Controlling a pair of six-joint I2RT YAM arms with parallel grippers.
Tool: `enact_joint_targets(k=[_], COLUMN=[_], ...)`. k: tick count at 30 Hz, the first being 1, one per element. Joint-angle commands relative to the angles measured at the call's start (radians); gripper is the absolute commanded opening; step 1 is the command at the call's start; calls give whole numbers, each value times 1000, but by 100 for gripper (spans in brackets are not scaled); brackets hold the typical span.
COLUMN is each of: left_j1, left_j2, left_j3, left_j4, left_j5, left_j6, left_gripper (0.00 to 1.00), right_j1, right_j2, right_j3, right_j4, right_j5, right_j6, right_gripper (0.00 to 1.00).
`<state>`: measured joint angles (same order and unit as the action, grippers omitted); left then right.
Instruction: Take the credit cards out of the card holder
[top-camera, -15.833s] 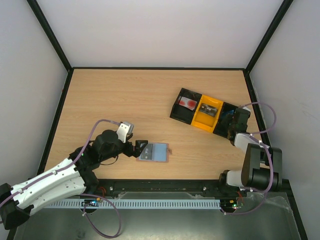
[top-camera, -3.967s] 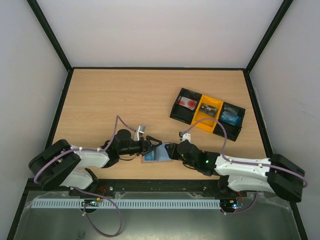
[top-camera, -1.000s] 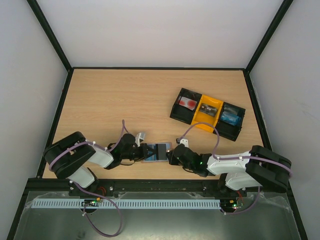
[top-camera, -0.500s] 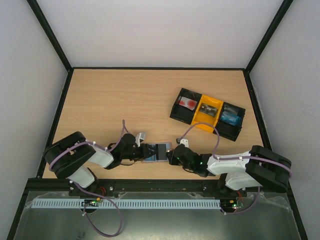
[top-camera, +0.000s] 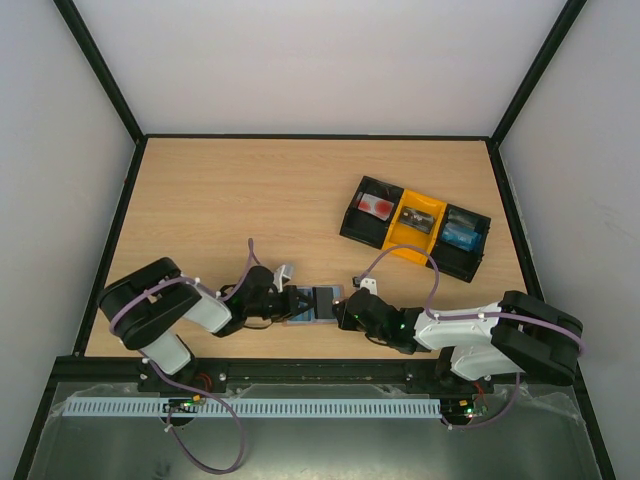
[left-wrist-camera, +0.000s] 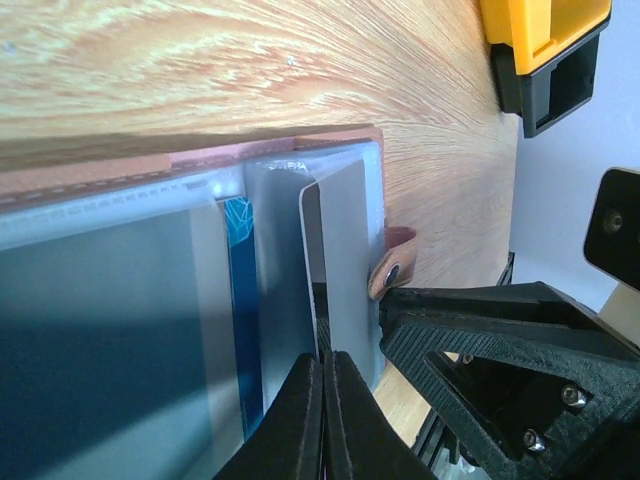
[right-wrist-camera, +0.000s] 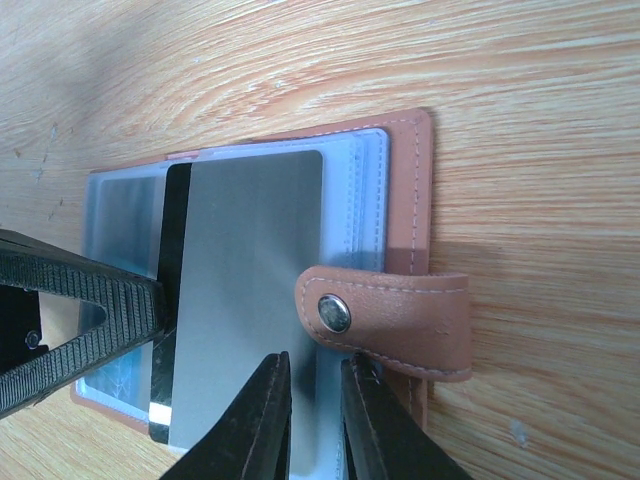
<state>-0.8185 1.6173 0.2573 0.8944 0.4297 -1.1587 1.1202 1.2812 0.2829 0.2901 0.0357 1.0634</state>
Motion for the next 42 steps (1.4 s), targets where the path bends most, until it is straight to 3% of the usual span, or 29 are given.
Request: enact_joint_targets(k=[1,21,34,42], left_j1=[12,51,52,52], left_j2=[-27,-234,-174,-125], left_j3=[3,-48,-40,-44], left_j4=[16,-218,-157,-80], left_j5=[-4,-86,-52,-21], left_j6=[18,84,78,49], left_gripper=[3,3,3,3], right_j1=[7,6,6,6], right_j2=[11,10,-132,1], right_j3=[-22,-27,43,85], right_j4=[-60,-48,-45,-4], right_j5=[25,22,-58,-40], right_j6=[9,2,26,3], right_gripper=[17,17,19,21])
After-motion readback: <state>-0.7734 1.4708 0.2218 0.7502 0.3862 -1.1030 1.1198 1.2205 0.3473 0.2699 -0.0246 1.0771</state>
